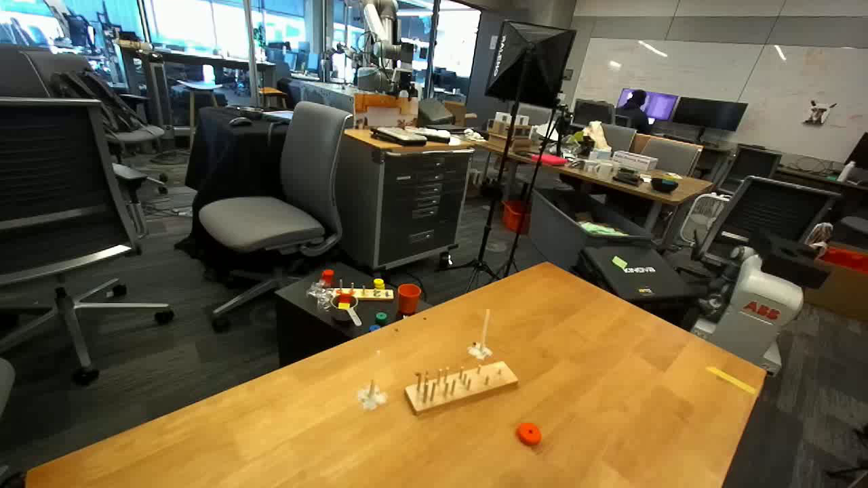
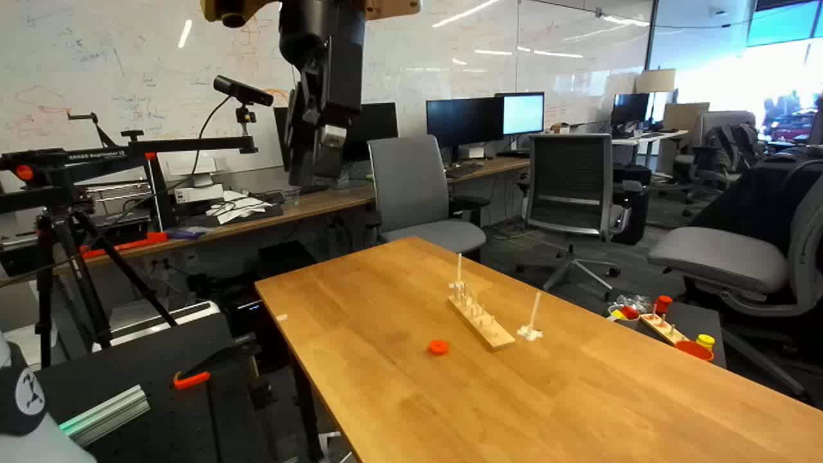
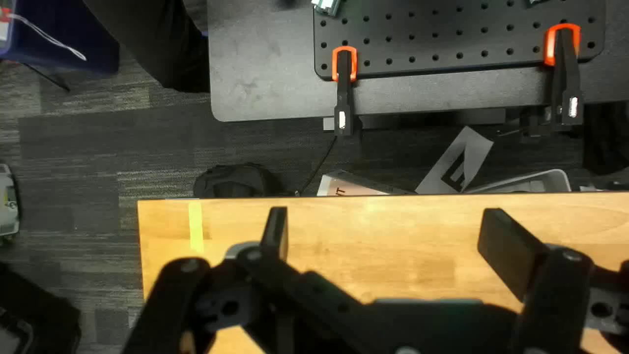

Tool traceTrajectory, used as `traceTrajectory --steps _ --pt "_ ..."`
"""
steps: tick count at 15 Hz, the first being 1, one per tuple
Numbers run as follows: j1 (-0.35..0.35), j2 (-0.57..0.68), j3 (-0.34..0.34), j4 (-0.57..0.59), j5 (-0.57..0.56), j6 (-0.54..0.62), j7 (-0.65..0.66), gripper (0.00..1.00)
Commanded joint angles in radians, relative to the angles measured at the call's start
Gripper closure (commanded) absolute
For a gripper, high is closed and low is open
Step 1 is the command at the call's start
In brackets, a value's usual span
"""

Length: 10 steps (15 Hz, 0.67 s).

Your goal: Place the orange disk on the wooden base

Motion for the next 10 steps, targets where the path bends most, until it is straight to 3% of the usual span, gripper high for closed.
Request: traceTrajectory --steps 1,7,10 --pt "0.017 0.001 -0.015 0.002 -0.006 -0.004 0.007 0.0" --pt "0.009 0.252 0.007 0.102 -0.012 0.188 0.096 0.0" --pt "0.022 0.398 0.006 0.207 0.003 0.241 0.129 0.0"
